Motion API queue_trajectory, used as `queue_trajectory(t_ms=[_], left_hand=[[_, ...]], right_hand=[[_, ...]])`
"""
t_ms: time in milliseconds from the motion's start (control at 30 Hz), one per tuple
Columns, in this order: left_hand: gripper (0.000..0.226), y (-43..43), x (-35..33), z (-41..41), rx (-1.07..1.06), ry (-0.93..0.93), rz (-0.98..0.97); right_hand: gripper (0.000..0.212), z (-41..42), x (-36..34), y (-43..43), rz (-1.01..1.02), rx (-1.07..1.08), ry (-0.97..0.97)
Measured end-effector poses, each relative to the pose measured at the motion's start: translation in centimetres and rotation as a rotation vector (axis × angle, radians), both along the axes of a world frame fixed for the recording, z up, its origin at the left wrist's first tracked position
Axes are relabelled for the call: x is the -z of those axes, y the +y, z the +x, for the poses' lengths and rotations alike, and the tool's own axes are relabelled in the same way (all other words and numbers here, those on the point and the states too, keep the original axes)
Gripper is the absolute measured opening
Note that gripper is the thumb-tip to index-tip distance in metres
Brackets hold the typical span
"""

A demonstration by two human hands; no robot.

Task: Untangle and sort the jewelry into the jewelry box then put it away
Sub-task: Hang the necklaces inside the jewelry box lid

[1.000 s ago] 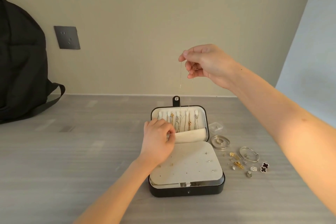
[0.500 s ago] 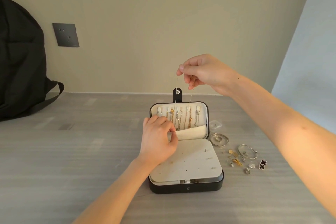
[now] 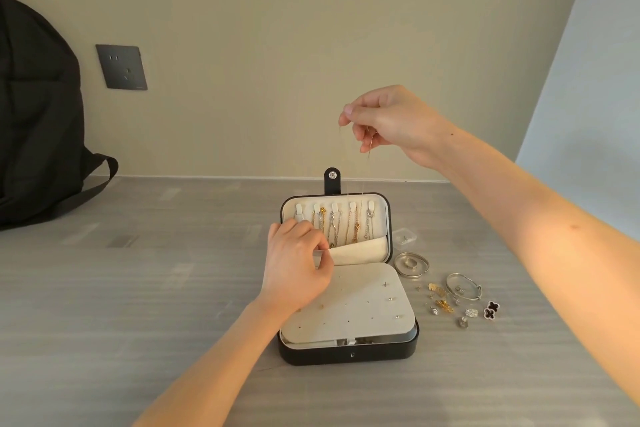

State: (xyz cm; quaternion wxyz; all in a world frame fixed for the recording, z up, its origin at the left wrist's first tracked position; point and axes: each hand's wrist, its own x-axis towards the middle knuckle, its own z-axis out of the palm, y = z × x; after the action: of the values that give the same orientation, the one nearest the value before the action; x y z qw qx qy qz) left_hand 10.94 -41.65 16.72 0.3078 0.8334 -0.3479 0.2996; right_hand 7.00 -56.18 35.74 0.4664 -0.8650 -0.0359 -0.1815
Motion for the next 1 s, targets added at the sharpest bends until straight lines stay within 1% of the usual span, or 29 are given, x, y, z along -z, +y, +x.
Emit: queue_trajectory(t_ms=[200, 400, 500, 633, 733, 833, 900, 1000], left_hand=[[0.018, 0.0, 0.0, 0.0, -0.002, 0.0, -0.01], [0.018, 0.0, 0.0, 0.0, 0.002, -0.003, -0.017], [0.018, 0.0, 0.0, 0.0, 0.0, -0.003, -0.018], [0.018, 0.0, 0.0, -0.1, 0.002, -0.01, -0.019], [0.01, 0.0, 0.0, -0.1, -0.005, -0.01, -0.023], [0.008, 0.0, 0.0, -0.1, -0.005, -0.013, -0.019], [0.011, 0.0, 0.0, -0.1, -0.004, -0.013, -0.019], [0.007, 0.0, 0.0, -0.1, -0.006, -0.01, -0.03]], right_hand=[[0.019, 0.1, 1.3, 0.2, -0.001, -0.029, 0.047], [0.02, -0.1, -0.4, 0.5, -0.003, -0.022, -0.022], [0.02, 0.1, -0.4, 0.7, -0.032, -0.021, -0.02], [0.02, 0.5, 1.3, 0.8, -0.136, 0.017, 0.023], [0.022, 0.7, 2.7, 0.7, -0.197, 0.023, 0.082], [0.018, 0.9, 4.1, 0.8, -0.258, 0.02, 0.129], [0.016, 1.1, 5.1, 0.9, -0.353, 0.031, 0.142], [0.021, 1.5, 6.8, 1.1, -0.545, 0.068, 0.128]])
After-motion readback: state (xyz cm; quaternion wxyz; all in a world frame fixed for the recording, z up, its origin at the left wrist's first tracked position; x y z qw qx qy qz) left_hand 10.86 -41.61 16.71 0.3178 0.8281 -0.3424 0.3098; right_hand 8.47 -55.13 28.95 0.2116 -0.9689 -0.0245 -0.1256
